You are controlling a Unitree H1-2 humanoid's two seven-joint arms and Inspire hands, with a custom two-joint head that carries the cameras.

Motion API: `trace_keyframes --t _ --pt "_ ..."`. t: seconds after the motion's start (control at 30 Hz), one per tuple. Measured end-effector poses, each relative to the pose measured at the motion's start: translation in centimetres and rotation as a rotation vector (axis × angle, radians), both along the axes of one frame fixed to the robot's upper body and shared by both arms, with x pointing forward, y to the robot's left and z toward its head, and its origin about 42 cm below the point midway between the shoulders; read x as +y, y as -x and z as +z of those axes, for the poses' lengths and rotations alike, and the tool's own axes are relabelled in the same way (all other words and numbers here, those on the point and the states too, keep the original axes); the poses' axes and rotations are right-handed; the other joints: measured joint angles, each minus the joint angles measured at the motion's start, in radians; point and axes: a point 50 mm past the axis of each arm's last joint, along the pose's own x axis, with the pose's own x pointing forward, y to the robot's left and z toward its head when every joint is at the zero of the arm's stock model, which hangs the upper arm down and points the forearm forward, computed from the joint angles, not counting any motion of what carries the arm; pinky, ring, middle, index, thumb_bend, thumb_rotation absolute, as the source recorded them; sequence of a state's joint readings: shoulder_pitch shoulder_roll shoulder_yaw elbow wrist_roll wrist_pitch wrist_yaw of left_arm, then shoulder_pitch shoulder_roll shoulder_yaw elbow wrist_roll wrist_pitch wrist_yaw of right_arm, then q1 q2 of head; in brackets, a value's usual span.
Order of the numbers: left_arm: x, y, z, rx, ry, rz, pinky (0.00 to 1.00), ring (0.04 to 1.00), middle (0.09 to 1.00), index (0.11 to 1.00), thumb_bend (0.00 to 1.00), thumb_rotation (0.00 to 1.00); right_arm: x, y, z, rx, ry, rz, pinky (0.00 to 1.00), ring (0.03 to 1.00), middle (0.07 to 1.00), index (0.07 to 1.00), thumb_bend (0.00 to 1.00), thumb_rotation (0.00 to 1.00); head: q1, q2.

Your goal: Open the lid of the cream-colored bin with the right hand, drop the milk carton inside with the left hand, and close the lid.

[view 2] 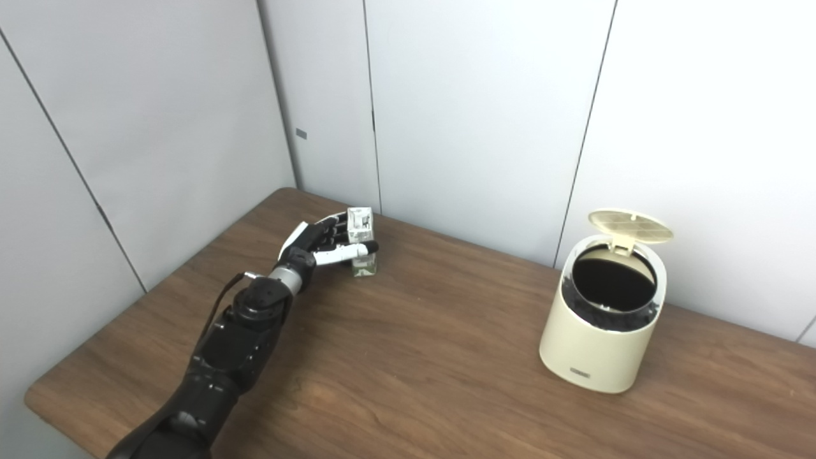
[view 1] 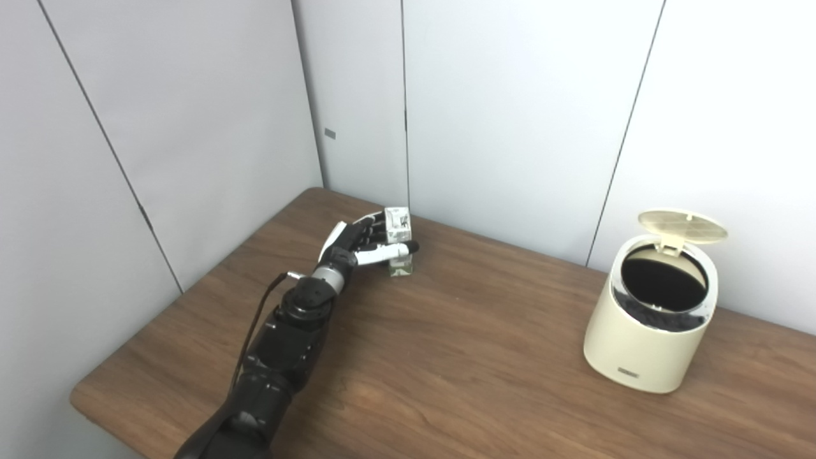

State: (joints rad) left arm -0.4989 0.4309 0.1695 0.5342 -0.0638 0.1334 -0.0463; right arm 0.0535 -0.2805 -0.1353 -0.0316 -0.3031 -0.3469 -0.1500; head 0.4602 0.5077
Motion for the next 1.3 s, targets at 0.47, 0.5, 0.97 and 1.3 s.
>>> trace_keyframes --t 0.47,0.5,0.97,1.3 --pt "-0.6 -0.6 -0.8 -0.032 0.087 0.044 0.67 0.717 0.697 0.656 0.91 0.07 0.0 0.3 -0.1 0.02 0.009 -0.012 0.46 0.686 0.742 0.718 0.74 0.95 0.005 0.006" --pt "-0.9 -0.7 -0.9 -0.038 0.096 0.065 0.66 0.71 0.69 0.64 0.9 0.06 -0.1 0.3 -0.1 0.02 0.009 -0.012 0.47 0.687 0.742 0.719 0.74 0.95 0.005 0.006" --pt "-4.1 -1.0 -2.0 -0.099 0.149 0.18 0.49 0.494 0.48 0.448 0.5 0.0 -0.1 0.3 -0.1 0.031 0.013 -0.009 0.47 0.695 0.751 0.728 0.68 0.92 0.006 0.018" --pt "-4.1 -0.7 -2.2 -0.114 0.145 0.174 0.46 0.499 0.477 0.45 0.5 0.0 -0.3 1.0 -0.4 0.071 0.017 -0.022 0.49 0.707 0.757 0.734 0.63 0.9 -0.006 0.018"
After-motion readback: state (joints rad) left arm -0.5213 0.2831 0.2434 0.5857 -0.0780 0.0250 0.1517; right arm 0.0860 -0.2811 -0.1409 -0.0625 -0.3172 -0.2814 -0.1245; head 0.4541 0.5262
